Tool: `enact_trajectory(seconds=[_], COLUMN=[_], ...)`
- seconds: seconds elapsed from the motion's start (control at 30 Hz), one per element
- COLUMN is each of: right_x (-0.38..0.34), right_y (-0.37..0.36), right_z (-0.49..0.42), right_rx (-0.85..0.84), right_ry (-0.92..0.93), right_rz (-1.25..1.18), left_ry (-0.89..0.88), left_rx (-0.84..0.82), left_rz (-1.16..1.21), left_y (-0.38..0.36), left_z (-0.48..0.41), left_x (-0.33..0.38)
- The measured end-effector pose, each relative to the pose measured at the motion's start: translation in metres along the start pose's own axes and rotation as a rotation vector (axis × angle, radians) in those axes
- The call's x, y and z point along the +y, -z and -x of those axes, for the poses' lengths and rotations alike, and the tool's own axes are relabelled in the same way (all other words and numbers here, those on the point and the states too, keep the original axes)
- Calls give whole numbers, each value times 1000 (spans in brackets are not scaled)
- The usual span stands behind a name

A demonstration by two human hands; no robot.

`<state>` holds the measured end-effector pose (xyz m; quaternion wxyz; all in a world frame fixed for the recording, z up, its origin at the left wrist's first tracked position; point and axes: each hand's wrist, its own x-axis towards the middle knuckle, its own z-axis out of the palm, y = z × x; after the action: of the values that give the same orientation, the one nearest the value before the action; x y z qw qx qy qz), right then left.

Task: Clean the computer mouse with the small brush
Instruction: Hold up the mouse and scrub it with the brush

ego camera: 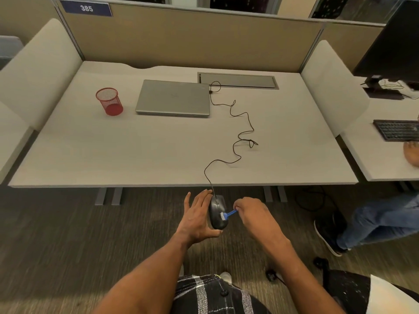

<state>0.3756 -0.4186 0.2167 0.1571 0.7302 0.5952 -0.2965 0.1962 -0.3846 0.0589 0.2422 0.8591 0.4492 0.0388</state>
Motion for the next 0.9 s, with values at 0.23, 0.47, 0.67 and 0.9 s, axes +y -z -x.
enact_trajectory(seconds=[0.23,0.47,0.67,0.9], right_x=[28,24,14,19], right_y=[-46,-84,-89,-88], right_z=[21,19,26,23], right_rx=[447,610,607,723], right_ry=[95,108,262,150], right_rz=[-481,-467,-505,-494], left_ry=[15,25,19,25], left_rx=[-1,26,47,58], left_rz=[36,65,70,82], left_y=[1,1,1,4], left_z=[0,-1,1,1], left_x=[-1,0,1,1])
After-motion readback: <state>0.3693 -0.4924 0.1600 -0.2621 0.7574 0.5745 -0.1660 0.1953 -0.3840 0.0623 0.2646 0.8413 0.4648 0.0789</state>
